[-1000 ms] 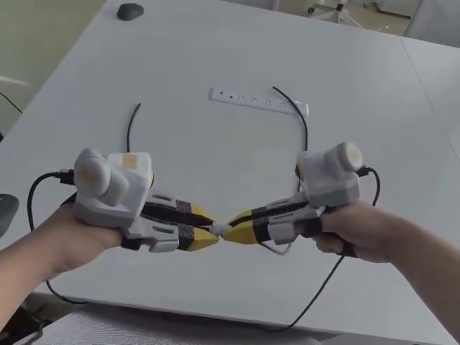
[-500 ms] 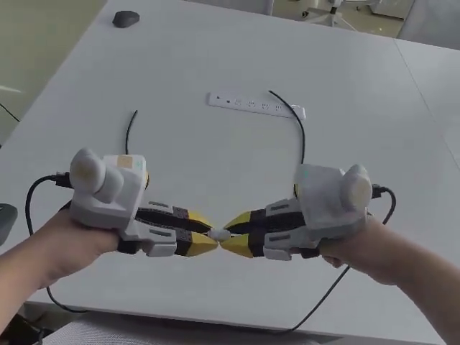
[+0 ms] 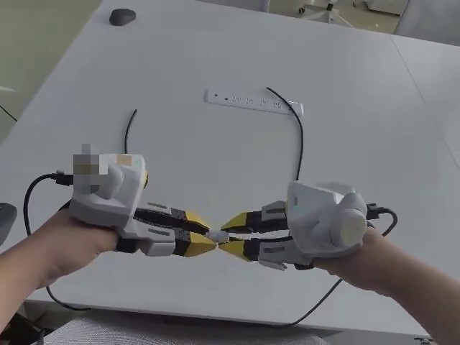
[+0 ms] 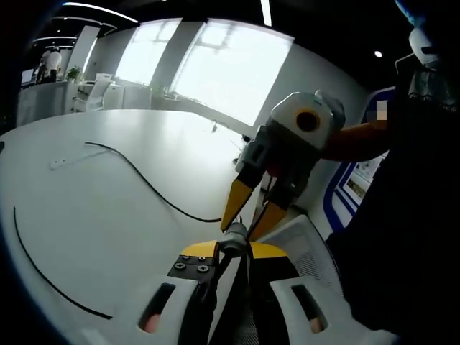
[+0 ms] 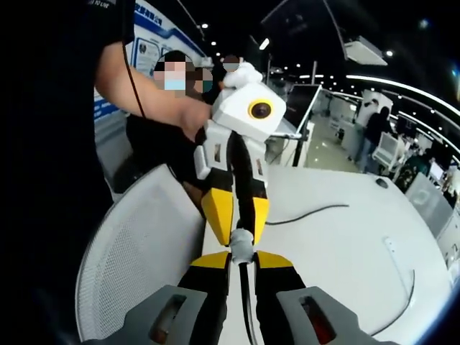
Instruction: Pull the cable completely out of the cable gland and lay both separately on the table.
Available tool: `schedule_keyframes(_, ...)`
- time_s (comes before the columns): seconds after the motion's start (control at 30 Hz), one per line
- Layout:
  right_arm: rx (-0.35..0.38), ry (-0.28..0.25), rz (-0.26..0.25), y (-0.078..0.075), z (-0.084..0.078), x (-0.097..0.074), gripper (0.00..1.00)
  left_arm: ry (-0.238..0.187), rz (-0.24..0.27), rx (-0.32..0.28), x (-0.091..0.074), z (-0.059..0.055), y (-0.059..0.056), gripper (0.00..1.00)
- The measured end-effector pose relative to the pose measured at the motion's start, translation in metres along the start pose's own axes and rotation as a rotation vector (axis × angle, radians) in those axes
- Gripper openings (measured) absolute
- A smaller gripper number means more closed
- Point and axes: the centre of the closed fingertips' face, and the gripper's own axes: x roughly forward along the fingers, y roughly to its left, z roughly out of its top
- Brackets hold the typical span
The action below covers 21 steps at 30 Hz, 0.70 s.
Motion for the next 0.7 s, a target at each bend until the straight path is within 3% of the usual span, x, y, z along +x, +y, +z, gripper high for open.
schedule_keyframes(0.13, 0.008, 0.004, -0.001, 0.001, -0.001, 0.0, 0.08, 0.001, -0.002, 0.007, 0.0, -0.001, 0.0, 0.15)
schedule_keyframes(0.37, 0.122, -0.019, 0.006, -0.002, 0.001, -0.003, 0.09, -0.007, -0.009, 0.022, 0.0, 0.002, -0.001, 0.15)
schedule_keyframes(0.5, 0.304, -0.066, 0.03, -0.008, 0.004, -0.009, 0.18, -0.013, -0.003, 0.043, 0.0, 0.003, -0.001, 0.15)
schedule_keyframes(0.53, 0.338, -0.083, 0.049, -0.008, 0.005, -0.01, 0.19, -0.013, -0.002, 0.059, 0.0, 0.003, -0.001, 0.15)
schedule_keyframes(0.57, 0.42, -0.103, 0.097, -0.005, 0.007, -0.013, 0.2, -0.007, -0.003, 0.08, 0.0, 0.002, -0.002, 0.15)
schedule_keyframes(0.63, 0.517, -0.141, 0.121, -0.011, 0.009, -0.016, 0.24, -0.004, -0.004, 0.1, 0.001, 0.001, -0.004, 0.15)
schedule_keyframes(0.7, 0.638, -0.151, 0.184, -0.011, 0.007, -0.019, 0.26, -0.008, -0.001, 0.135, 0.001, 0.001, -0.004, 0.15)
